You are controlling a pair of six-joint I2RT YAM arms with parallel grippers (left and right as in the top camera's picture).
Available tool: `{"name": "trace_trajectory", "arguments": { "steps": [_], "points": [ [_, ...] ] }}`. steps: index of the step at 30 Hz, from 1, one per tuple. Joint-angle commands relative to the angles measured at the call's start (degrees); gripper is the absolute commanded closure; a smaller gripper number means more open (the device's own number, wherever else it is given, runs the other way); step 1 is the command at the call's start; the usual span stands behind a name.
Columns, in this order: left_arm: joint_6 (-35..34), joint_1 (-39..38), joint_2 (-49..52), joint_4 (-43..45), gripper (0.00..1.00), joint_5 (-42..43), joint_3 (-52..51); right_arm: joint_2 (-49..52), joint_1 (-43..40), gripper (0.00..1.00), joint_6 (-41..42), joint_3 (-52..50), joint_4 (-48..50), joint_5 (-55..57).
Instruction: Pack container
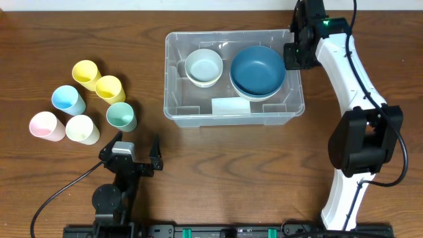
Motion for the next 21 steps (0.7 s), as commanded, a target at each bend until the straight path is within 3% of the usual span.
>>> {"name": "trace_trajectory", "arguments": {
  "steps": [1,6,16,21],
  "points": [
    [0.98,0.24,-0.31,-1.88,0.02,0.83,-1.03,0.66,-0.55,0.94,-4.35,-0.48,0.2,2.16],
    [0.98,0.24,-0.31,-1.88,0.02,0.83,-1.03,0.59,-0.52,0.63,-4.72,-0.31,0.22,2.14],
    [0.98,0.24,-0.31,-1.88,0.02,0.83,-1.03,0.48,-0.48,0.52,-4.74,5.03,-1.09,-1.38],
    [0.98,0.24,-0.31,-1.9,0.02,0.81,-1.03,0.48,-0.48,0.39,-4.48,14.69,-5.53,-5.73]
  ]
}}
